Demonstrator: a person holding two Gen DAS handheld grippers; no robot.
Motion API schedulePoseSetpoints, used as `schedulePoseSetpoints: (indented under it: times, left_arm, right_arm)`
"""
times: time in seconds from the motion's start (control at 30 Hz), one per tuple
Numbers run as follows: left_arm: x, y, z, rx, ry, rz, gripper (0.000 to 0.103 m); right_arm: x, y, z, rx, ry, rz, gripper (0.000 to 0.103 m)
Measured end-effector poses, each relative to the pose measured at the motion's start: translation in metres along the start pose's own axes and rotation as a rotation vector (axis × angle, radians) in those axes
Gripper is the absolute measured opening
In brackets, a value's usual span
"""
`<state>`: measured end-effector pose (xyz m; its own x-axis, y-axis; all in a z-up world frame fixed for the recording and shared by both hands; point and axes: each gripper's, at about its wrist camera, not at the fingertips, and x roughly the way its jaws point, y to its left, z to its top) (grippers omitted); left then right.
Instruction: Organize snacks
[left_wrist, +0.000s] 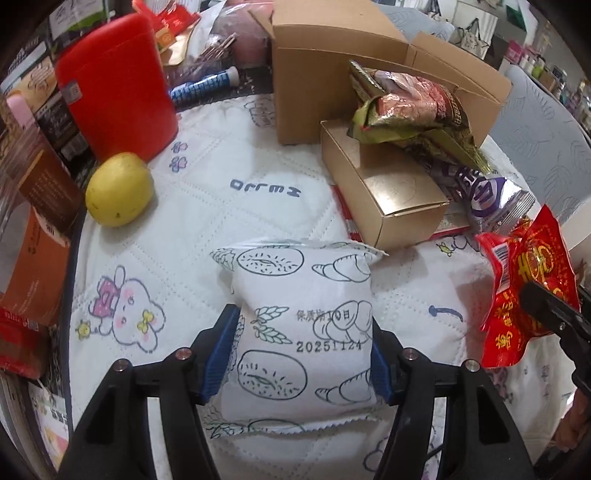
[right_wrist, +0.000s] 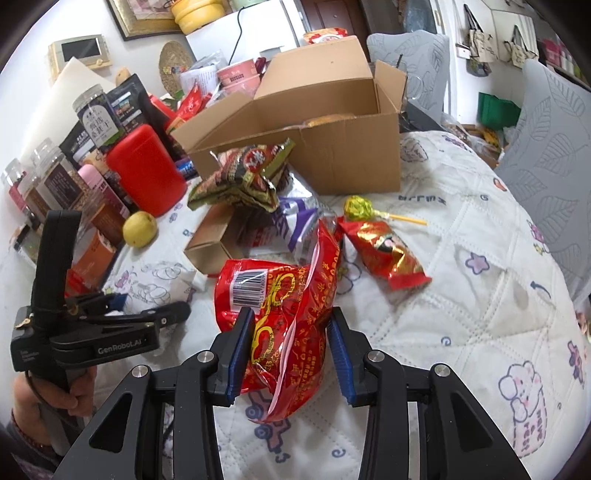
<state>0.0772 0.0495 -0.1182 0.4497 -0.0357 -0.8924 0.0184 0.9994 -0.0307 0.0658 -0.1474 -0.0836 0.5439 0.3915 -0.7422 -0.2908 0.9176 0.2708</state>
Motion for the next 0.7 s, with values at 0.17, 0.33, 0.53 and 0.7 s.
schedulePoseSetpoints:
  times: [0.17, 0.33, 0.53, 0.7]
  left_arm:
    - [0.000, 0.005, 0.001, -0.015, -0.027, -0.017, 0.063]
    - [-0.008, 0.004, -0.004, -0.018, -0.046, -0.043, 0.056]
    - [-0.024, -0.002, -0.011, -0.019, -0.054, -0.095, 0.055]
    - [-0.039, -0.003, -0.012, -0.025, -0.086, -0.132, 0.055]
  right_arm:
    - [0.006, -0.004, -0.005, 0.021, 0.025, 0.004, 0.040]
    - [0.003, -0.003, -0.005, 0.016, 0.014, -0.002, 0.040]
    - [-0.003, -0.002, -0.007, 0.018, -0.002, 0.012, 0.040]
    - [-0.012, 0.003, -0.008, 0.015, -0.019, 0.035, 0.040]
